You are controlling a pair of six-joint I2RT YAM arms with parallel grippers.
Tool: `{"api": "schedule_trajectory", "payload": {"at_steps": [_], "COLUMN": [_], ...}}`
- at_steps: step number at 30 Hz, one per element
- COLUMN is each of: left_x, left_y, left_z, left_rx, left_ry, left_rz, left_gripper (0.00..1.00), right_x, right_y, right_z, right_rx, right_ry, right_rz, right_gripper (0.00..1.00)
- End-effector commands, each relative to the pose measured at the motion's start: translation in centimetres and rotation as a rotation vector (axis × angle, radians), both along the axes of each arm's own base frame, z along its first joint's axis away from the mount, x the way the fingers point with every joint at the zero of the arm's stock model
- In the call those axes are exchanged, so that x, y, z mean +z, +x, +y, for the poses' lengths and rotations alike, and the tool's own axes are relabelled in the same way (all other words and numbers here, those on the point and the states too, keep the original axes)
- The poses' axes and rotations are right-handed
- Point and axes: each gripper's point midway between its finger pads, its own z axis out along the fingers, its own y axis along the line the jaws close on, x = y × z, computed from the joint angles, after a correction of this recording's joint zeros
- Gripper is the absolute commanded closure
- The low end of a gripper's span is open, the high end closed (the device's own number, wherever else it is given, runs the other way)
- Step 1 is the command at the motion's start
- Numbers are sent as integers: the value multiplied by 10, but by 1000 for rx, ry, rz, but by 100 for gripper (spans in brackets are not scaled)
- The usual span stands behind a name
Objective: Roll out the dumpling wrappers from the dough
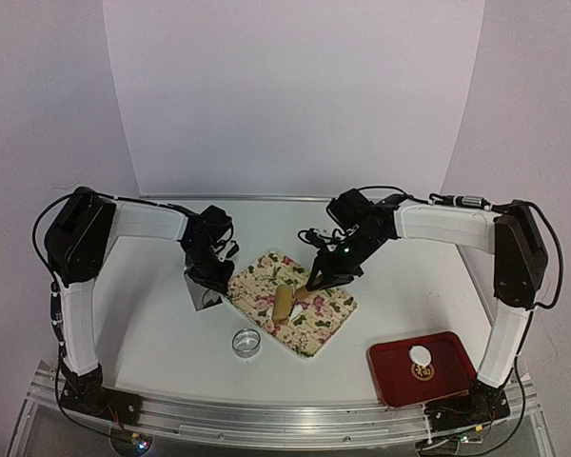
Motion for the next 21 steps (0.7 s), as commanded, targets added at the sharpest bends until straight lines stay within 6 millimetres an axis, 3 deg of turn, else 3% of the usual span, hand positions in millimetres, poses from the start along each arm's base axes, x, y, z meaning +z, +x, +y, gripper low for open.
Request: {"api": "schedule_trajectory", "payload": {"at_steps": [1,5,9,13,15,17,21], "left_x": [-25,-23,-12,1,1,-2,-6], "left_y": [17,20,23,20,19,18,18], "left_z": [95,95,71,37,30,29,34], "left_rx": [66,63,24,-46,-58,-54,-49], "left_ry": [356,345,223,118,112,120,147], "left_rz": [-44,-53,-71,-93,-89,-75,-70], "left_gripper": [100,100,100,100,100,100,100], "right_x": [-84,-81,-61,-9,20,48,82], "right_y": [-61,-57,-42,-19,-6,5,13], "right_z": [-187,-185,-135,-58,-32,-16,-9], "right_rx": [-13,-14,-20,-75,-98,-123,-138], "right_ry": [-870,-844,-595,-223,-97,-10,59], "right_rz": [247,242,229,217,181,146,86], "right_gripper": [100,100,100,100,100,100,100]}}
